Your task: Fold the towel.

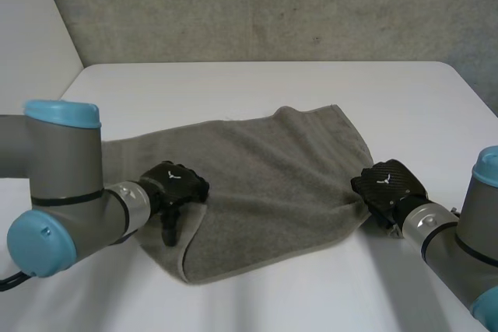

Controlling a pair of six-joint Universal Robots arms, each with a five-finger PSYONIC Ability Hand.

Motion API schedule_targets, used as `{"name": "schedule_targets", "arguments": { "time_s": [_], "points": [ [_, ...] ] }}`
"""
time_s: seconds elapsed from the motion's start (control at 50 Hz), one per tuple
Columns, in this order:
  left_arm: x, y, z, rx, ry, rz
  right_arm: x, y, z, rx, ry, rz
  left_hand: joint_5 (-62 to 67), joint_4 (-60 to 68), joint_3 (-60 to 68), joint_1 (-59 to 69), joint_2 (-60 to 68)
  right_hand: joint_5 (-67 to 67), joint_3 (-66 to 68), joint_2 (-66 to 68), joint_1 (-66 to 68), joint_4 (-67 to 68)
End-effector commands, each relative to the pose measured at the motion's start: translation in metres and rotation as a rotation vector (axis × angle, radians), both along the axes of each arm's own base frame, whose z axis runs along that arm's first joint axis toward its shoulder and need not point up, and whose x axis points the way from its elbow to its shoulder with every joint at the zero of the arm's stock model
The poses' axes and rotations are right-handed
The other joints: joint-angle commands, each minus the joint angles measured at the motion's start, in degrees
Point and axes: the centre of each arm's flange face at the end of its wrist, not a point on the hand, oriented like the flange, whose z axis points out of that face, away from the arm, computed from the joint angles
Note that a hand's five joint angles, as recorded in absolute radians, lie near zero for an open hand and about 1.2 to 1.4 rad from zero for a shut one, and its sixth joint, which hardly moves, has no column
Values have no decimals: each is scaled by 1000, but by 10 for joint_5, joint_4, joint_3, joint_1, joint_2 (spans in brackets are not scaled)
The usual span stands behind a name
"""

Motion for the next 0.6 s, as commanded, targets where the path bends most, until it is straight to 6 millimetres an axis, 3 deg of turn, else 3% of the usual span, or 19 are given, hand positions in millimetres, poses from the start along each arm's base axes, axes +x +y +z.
{"name": "schedule_targets", "arguments": {
  "time_s": [0.02, 0.18, 0.24, 0.28, 0.5, 0.6],
  "points": [
    [-2, -4, -3, -7, -2, 1, 0, 0, -2, 0, 4, -2, -142, -63, -51, -59, -57, 29, 35, 50, 33, 34],
    [-1, -3, -7, 3, -14, 1, 0, 0, -2, 1, 6, -3, -107, -28, -15, -24, -22, 29, 35, 50, 33, 34],
    [-1, -1, -6, 7, -14, 1, 0, 0, -3, 2, 7, -3, -1, 78, 91, 82, 84, 29, 35, 50, 33, 34],
    [1, 2, -5, 11, -15, 3, 0, 0, -4, 6, 9, -2, 138, 217, 230, 221, 224, 29, 35, 50, 33, 34],
    [12, 13, 13, -25, -10, 33, 0, 0, -6, 9, 14, -1, 258, 337, 350, 341, 343, 29, 35, 50, 33, 34],
    [17, 25, 19, -28, -9, 33, 0, 0, -6, 9, 14, -1, 398, 476, 489, 480, 483, 29, 35, 50, 33, 34]
  ]
}}
